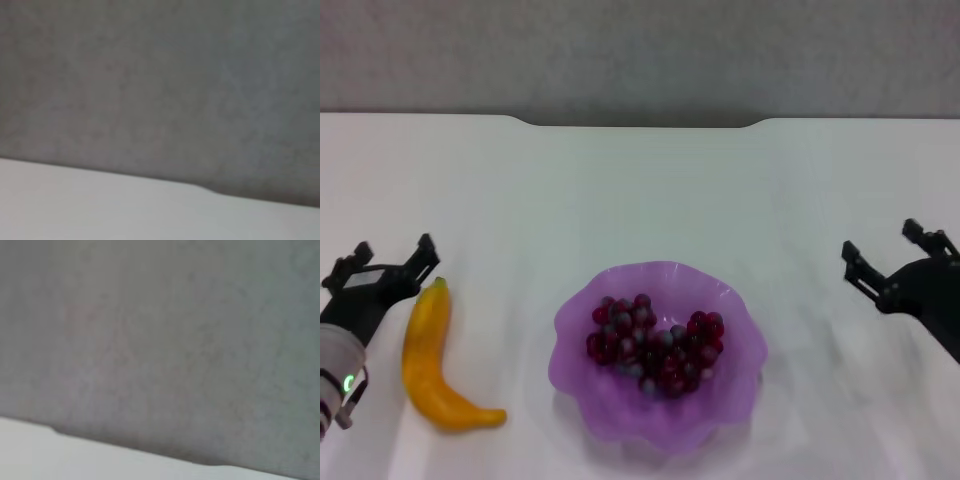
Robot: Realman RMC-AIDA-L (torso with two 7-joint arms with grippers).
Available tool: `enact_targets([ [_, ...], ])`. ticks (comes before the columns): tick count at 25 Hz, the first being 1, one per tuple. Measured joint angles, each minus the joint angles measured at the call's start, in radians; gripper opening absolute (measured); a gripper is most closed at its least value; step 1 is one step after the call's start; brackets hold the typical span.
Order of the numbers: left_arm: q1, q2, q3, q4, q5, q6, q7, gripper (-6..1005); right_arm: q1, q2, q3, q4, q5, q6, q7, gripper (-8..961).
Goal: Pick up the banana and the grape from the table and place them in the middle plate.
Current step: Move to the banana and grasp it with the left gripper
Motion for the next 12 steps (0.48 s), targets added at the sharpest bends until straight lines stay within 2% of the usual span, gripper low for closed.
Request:
enact_targets([
  [4, 0.042, 0.010, 0.006, -0.132, 0.034, -0.025, 0.077, 890, 0.004, 0.000, -0.018, -0.007, 0.006, 0.028, -0.019, 880],
  [7, 0.126, 0.034, -0.041, -0.361, 0.049, -0.171, 0.198, 890, 0.005, -0.001, -0.020, -0.006, 0.006, 0.052, -0.019, 880],
  [9, 0.203, 0.036, -0.140, -0.575, 0.050, -0.382, 0.338, 890, 0.007, -0.001, -0.020, -0.003, 0.007, 0.060, -0.021, 880],
  [12, 0.267, 0.005, -0.289, -0.793, 0.048, -0.690, 0.497, 890, 0.016, 0.000, -0.020, -0.004, 0.007, 0.072, -0.020, 880],
])
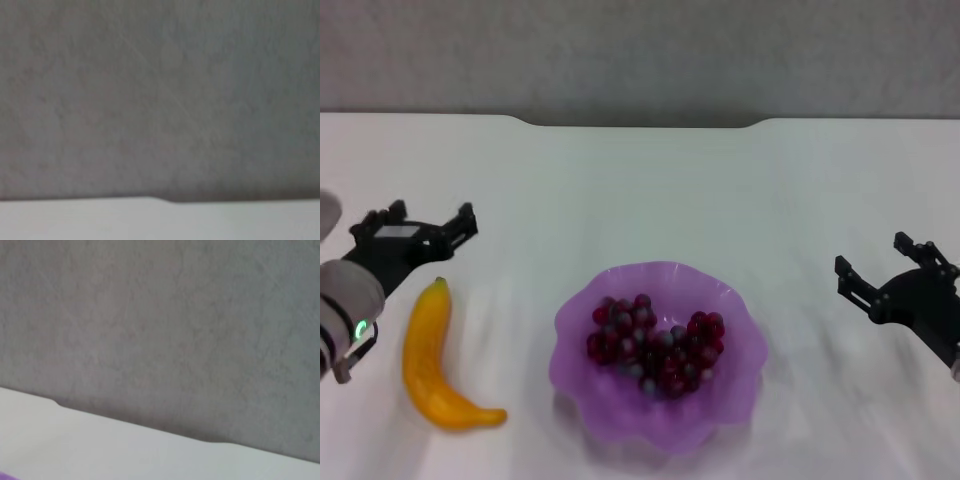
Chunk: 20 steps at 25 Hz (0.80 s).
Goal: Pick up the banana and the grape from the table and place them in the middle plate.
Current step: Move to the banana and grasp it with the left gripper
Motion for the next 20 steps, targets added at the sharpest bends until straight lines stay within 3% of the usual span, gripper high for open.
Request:
enact_targets([
  [2, 0.004, -0.004, -0.068, -0.082, -0.004, -0.205, 0.035, 890, 0.004, 0.001, -0.001, 0.006, 0.000, 0.025, 0.000, 880],
  [5, -0.046, 0.001, -0.186, -0.134, 0.006, -0.502, 0.014, 891, 0.006, 0.001, -0.001, 0.010, 0.000, 0.041, 0.002, 880],
  [9, -0.112, 0.001, -0.319, -0.157, 0.055, -0.792, -0.052, 891, 0.009, 0.001, -0.002, 0.010, 0.000, 0.042, 0.005, 879],
  [15, -0.156, -0.003, -0.316, -0.232, 0.327, -0.959, -0.344, 891, 0.009, 0.001, -0.002, 0.010, 0.000, 0.042, 0.007, 879],
  [20, -0.229, 0.001, -0.250, -0.175, 0.450, -1.047, -0.494, 891, 0.009, 0.001, -0.002, 0.010, 0.000, 0.042, 0.008, 879],
])
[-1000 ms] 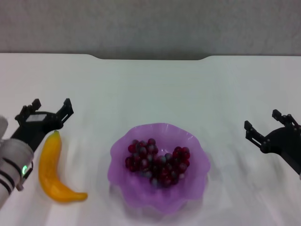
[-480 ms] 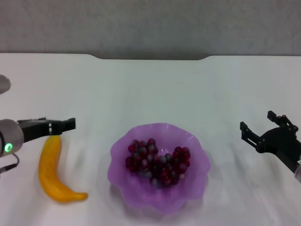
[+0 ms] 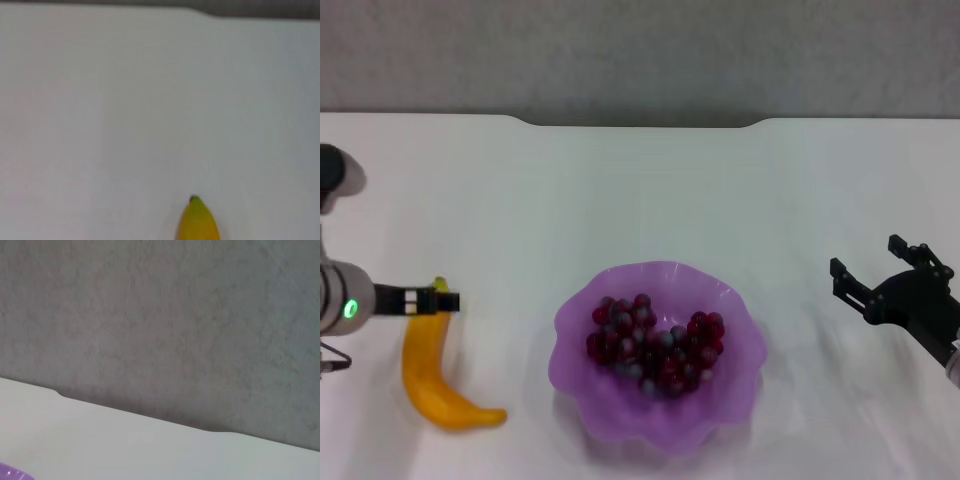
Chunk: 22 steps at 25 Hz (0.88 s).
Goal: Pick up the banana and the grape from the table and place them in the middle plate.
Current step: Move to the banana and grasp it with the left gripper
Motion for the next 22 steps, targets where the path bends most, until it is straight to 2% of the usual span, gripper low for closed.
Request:
enact_targets([
  [5, -0.111, 0.001, -0.005, 0.174, 0.000, -0.041, -0.006, 890, 0.000, 0.000, 0.000, 0.000, 0.000, 0.000, 0.000, 879],
  [7, -0.132, 0.001, -0.006, 0.211, 0.000, -0.035, -0.006, 890, 0.000, 0.000, 0.000, 0.000, 0.000, 0.000, 0.001, 879],
  [22, -0.172, 0.006, -0.044, 0.352, 0.000, 0.061, 0.027, 890, 0.000, 0.000, 0.000, 0.005, 0.000, 0.000, 0.002, 880],
])
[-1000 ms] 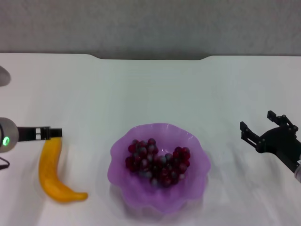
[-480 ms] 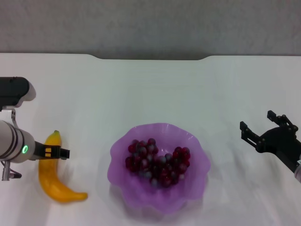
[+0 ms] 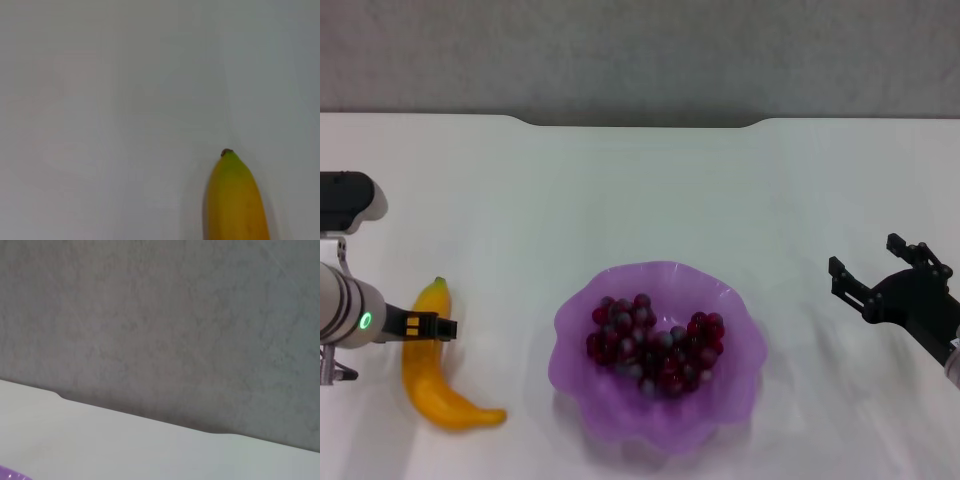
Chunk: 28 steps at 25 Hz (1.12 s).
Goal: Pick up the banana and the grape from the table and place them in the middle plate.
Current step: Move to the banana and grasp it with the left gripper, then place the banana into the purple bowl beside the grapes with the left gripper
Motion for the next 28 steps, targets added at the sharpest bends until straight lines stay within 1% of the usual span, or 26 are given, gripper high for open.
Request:
enact_targets([
  [1, -0.001, 0.000, -0.004, 0.002, 0.000, 0.001, 0.004, 890, 0.000, 0.000, 0.000, 0.001, 0.000, 0.000, 0.000, 880],
  [12, -0.002, -0.002, -0.010, 0.006, -0.001, 0.000, 0.018, 756, 0.000, 0.000, 0.000, 0.003, 0.000, 0.000, 0.000, 880],
  [17, -0.002, -0.002, -0.008, 0.005, -0.002, -0.001, 0.020, 542, 0.000, 0.000, 0.001, 0.003, 0.000, 0.000, 0.000, 880],
  [19, 0.000, -0.002, -0.007, -0.007, -0.002, -0.008, 0.026, 526, -0.001, 0.000, 0.001, 0.003, 0.000, 0.000, 0.000, 880],
  [21, 0.006, -0.002, -0.012, -0.051, -0.002, -0.040, 0.057, 511, -0.003, 0.000, 0.001, 0.003, 0.000, 0.000, 0.000, 880],
  [23, 0.018, -0.001, -0.039, -0.122, -0.002, -0.100, 0.108, 495, -0.005, 0.000, 0.001, 0.002, 0.000, 0.000, 0.000, 880],
  [26, 0.044, -0.006, -0.130, -0.279, -0.015, -0.228, 0.206, 495, -0.005, 0.000, 0.000, 0.002, 0.000, 0.000, 0.000, 880],
  [27, 0.052, -0.007, -0.159, -0.334, -0.043, -0.267, 0.234, 495, -0.005, 0.000, 0.000, 0.002, 0.000, 0.000, 0.000, 880],
  [28, 0.058, -0.006, -0.174, -0.364, -0.075, -0.286, 0.252, 495, -0.004, 0.000, 0.000, 0.000, 0.000, 0.000, 0.000, 880],
])
